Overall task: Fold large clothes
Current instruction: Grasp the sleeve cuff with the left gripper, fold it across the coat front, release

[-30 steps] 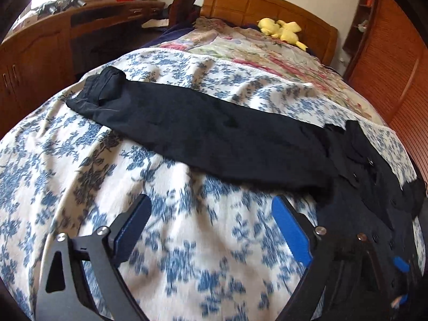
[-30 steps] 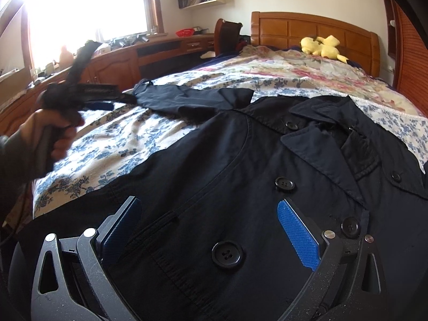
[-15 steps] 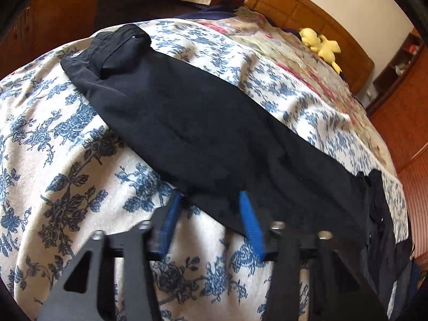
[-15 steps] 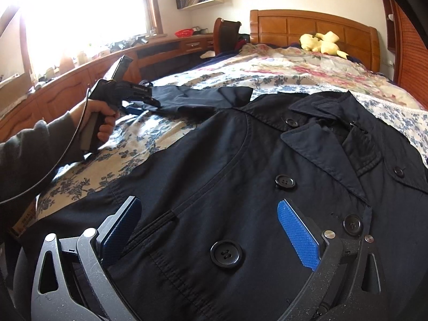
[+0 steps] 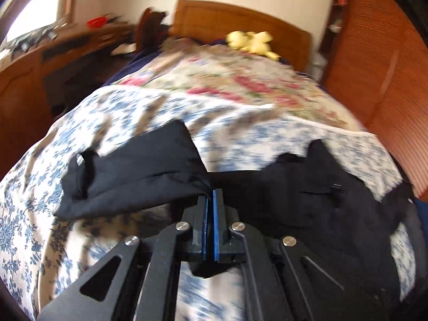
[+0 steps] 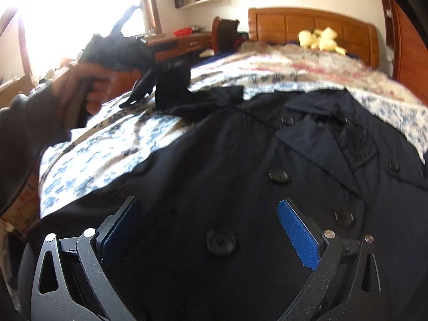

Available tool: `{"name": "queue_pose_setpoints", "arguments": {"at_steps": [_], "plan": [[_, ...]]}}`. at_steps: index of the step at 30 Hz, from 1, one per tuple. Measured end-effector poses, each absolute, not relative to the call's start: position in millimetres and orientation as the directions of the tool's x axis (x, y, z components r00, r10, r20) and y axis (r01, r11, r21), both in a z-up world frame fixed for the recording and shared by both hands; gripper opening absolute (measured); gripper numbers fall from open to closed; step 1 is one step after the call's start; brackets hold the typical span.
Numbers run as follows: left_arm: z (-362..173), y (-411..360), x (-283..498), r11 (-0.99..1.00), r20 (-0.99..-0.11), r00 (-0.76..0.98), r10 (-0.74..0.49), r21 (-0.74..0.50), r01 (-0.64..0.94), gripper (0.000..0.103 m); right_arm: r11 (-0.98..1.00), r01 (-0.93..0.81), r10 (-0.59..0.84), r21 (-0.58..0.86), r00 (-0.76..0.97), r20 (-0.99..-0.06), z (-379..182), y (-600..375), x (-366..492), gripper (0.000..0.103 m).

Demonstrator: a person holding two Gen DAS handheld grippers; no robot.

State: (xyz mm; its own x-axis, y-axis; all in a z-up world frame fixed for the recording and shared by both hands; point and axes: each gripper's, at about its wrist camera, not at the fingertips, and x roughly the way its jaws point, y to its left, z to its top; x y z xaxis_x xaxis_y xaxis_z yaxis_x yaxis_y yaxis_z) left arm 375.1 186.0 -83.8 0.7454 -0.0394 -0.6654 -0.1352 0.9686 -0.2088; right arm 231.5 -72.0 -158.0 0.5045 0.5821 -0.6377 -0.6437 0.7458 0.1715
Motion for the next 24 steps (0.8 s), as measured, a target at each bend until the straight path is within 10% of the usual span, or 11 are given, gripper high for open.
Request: {"name": "queue_pose_setpoints", "arguments": {"at_steps": [24], "plan": [[-104,97,254,0.999,-0.709,0.705,0.012,-0.02,-0.038,0.015,0.794,-0.595,0.544,0.126,0.603,-0.583,-124,-123,221,0.103]]}}
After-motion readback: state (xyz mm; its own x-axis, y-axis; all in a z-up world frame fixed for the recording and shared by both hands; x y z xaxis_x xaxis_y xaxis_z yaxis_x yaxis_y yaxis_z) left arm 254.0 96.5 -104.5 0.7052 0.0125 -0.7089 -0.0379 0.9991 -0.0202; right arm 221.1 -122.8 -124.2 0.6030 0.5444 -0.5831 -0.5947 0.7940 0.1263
